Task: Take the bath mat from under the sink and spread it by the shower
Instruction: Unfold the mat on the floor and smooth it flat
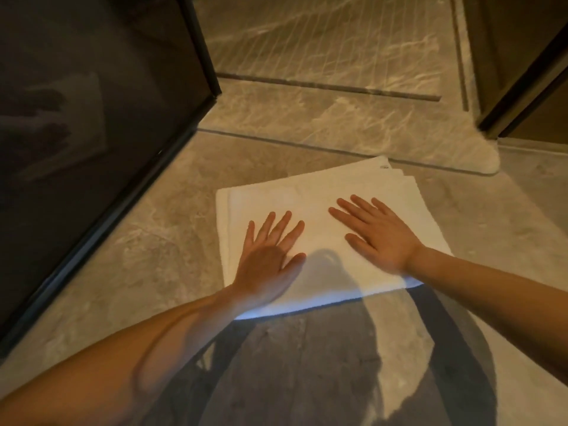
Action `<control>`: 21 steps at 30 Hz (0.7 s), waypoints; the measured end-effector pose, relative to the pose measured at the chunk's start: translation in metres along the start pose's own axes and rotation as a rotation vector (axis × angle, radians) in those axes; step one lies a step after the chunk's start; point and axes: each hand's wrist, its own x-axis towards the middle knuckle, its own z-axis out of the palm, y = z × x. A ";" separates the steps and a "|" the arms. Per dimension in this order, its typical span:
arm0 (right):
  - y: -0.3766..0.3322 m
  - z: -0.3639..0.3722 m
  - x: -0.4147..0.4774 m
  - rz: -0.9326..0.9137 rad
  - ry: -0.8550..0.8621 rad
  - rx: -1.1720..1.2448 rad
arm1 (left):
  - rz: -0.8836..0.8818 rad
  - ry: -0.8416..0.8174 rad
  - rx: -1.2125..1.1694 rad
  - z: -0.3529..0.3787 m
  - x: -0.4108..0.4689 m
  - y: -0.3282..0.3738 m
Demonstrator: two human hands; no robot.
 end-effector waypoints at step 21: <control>-0.098 0.016 -0.012 0.487 -0.106 -0.051 | 0.171 -0.164 0.227 -0.023 -0.004 -0.055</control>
